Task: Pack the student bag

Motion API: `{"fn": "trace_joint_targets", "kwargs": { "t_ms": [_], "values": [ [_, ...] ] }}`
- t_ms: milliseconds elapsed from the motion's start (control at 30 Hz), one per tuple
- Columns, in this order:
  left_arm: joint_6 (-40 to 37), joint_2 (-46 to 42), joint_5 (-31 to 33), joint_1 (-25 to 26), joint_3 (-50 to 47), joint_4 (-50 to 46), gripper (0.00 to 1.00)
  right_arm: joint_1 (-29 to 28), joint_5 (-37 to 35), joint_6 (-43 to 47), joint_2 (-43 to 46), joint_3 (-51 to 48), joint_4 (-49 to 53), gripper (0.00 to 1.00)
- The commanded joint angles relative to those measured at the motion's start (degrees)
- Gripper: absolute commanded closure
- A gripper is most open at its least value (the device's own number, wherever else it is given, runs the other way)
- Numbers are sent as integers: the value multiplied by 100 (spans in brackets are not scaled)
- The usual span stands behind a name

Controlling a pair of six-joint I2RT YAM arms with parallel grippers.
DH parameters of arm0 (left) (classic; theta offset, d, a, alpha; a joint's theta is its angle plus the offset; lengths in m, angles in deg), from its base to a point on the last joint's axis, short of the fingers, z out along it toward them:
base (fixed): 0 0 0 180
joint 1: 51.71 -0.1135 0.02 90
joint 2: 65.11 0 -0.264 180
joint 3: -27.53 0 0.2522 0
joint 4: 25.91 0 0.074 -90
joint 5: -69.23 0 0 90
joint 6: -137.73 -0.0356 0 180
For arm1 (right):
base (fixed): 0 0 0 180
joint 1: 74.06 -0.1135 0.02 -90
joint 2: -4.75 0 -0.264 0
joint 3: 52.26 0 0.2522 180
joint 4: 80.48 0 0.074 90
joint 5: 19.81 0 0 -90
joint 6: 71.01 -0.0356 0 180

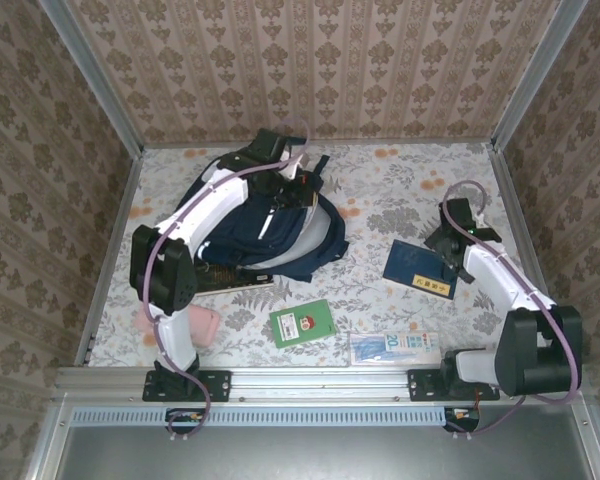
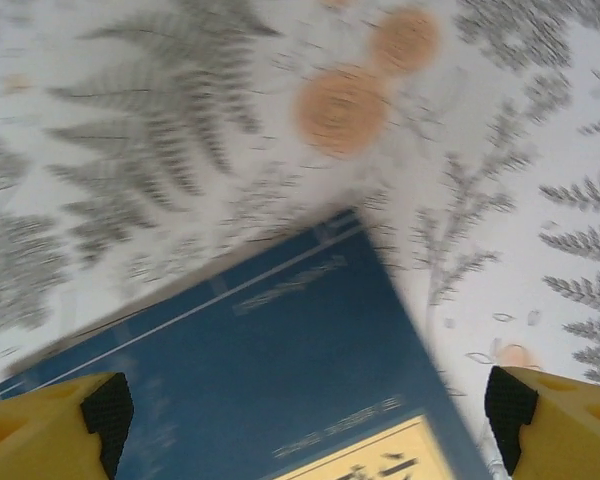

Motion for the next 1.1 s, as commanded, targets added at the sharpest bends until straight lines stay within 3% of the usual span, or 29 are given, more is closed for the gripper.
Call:
{"fn": "trace_joint_targets", "kwargs": {
  "t_ms": [0, 267, 500, 800, 900, 967, 1067],
  "values": [
    [-193, -33, -107, -33, -137, 389, 93, 397, 772, -170, -495, -167, -314, 6],
    [-185, 263, -207, 106, -248, 439, 91, 468, 2623, 799, -1783, 196, -1498, 8],
    [-169, 666, -190, 352, -228, 419, 90, 107, 4067, 1202, -2088, 207, -2254, 14],
    [-201, 1023, -214, 554, -129, 329, 85, -606, 3757, 1605, -1981, 759, -1684, 17],
    [-247, 1067, -210, 612, -46, 236, 73, -683, 3832, 1577, -1962, 764, -1710, 17],
    [-273, 999, -158, 646, 31, 148, 61, -683, 3670, 1546, -1958, 714, -1680, 16],
    [-331, 713, 69, 683, 82, 113, 51, -666, 3327, 1484, -1831, 588, -1601, 16]
  ]
}}
